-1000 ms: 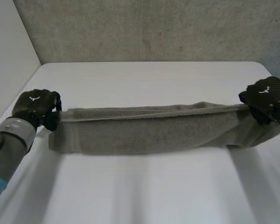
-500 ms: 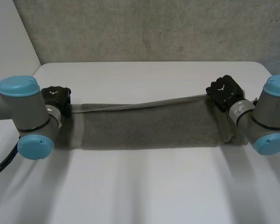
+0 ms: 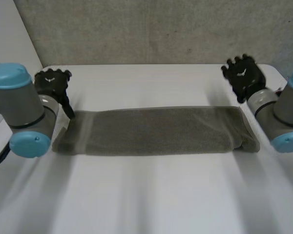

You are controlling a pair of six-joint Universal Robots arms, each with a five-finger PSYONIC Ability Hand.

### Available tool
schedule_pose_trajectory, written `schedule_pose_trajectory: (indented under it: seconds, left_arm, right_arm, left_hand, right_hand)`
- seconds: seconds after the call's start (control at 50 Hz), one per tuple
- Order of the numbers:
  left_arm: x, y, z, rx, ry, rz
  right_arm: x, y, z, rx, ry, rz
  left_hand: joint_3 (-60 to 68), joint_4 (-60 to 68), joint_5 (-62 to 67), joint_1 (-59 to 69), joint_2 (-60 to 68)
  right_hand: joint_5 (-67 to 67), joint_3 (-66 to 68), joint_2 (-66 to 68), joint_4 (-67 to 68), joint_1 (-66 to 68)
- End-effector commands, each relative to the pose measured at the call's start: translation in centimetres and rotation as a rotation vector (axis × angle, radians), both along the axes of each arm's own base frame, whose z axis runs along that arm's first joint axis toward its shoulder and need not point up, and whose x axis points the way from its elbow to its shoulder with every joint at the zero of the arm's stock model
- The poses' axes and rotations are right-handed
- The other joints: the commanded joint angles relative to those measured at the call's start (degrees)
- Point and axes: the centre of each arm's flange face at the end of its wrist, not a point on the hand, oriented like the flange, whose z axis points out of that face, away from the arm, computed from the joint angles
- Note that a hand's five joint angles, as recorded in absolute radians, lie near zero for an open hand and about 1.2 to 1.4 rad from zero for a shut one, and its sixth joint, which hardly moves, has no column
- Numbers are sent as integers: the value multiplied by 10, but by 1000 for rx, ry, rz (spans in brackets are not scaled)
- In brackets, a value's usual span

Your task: Fold the towel.

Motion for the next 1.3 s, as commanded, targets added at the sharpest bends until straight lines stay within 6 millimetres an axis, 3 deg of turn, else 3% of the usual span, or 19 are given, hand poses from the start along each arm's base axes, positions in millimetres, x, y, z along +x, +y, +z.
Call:
schedule_pose_trajectory:
  seconds: [0.02, 0.16, 0.2, 0.36, 0.56, 0.66, 0.72, 0.76, 0.8, 0.9, 0.98, 1.0, 1.04, 1.1, 1.16, 1.18, 1.2, 1.3]
  left_arm:
    - [6, 21, 7, 15, -4, -21]
    - [2, 50, -22, 132, -26, -144]
    - [2, 54, -26, 142, -25, -167]
    - [7, 54, -42, 131, -58, -179]
    - [10, 48, -56, 112, -145, -181]
    - [11, 47, -59, 118, -146, -177]
    - [11, 47, -59, 118, -144, -178]
    - [11, 47, -59, 120, -144, -178]
    - [11, 47, -60, 121, -146, -178]
    - [11, 48, -62, 128, -148, -177]
    - [11, 49, -63, 135, -149, -176]
    - [11, 49, -63, 135, -149, -176]
    - [11, 50, -60, 129, -148, -177]
    - [11, 51, -60, 130, -147, -179]
    - [10, 52, -60, 130, -147, -182]
    - [10, 53, -60, 132, -146, -182]
    - [10, 53, -60, 130, -144, -183]
    - [10, 54, -61, 133, -146, -185]
  right_arm:
    - [-13, 37, 43, 122, -203, -15]
    - [-44, 64, 24, 444, -268, -123]
    - [-54, 76, 7, 574, -299, -168]
    - [-74, 79, -24, 595, -327, -216]
    - [-79, 74, -44, 612, -320, -237]
    - [-83, 64, -58, 631, -312, -254]
    - [-85, 62, -62, 637, -309, -260]
    - [-90, 57, -67, 642, -302, -275]
    - [-92, 56, -66, 635, -299, -281]
    - [-104, 48, -56, 579, -305, -323]
    - [-126, 37, -27, 450, -306, -386]
    - [-126, 37, -27, 450, -305, -386]
    - [-145, 34, -19, 421, -275, -418]
    - [-156, 35, -24, 435, -246, -441]
    - [-152, 40, -29, 465, -243, -415]
    - [-144, 48, -36, 505, -241, -372]
    - [-136, 54, -41, 534, -256, -324]
    - [-114, 65, -48, 590, -310, -200]
  left_hand:
    - [-19, -29, -105, -32, -26]
    - [-8, -17, -93, -20, -15]
    - [-4, -13, -90, -17, -11]
    - [1, -8, -85, -12, -6]
    - [1, -8, -85, -12, -6]
    - [1, -8, -85, -12, -6]
    - [1, -8, -85, -12, -6]
    - [1, -8, -85, -12, -6]
    - [1, -8, -85, -12, -6]
    - [1, -8, -85, -12, -6]
    - [1, -8, -85, -12, -6]
    - [1, -8, -85, -12, -6]
    - [1, -8, -85, -12, -6]
    - [-1, -10, -87, -13, -8]
    - [-1, -10, -87, -13, -8]
    - [-1, -10, -87, -13, -8]
    - [-1, -10, -87, -13, -8]
    - [-1, -10, -87, -13, -8]
  right_hand:
    - [-11, -41, -43, -47, -33]
    - [2, -28, -30, -34, -20]
    - [79, 49, 47, 43, 57]
    - [92, 63, 60, 57, 71]
    - [148, 118, 116, 112, 126]
    - [364, 335, 332, 329, 343]
    - [410, 381, 378, 375, 389]
    - [609, 580, 577, 574, 587]
    - [688, 659, 656, 653, 666]
    - [689, 659, 657, 653, 667]
    - [689, 659, 657, 653, 667]
    - [689, 659, 657, 653, 667]
    - [689, 659, 657, 653, 667]
    - [689, 659, 657, 653, 667]
    - [575, 546, 543, 540, 553]
    - [242, 212, 210, 206, 220]
    - [176, 146, 144, 140, 154]
    - [172, 142, 140, 136, 150]
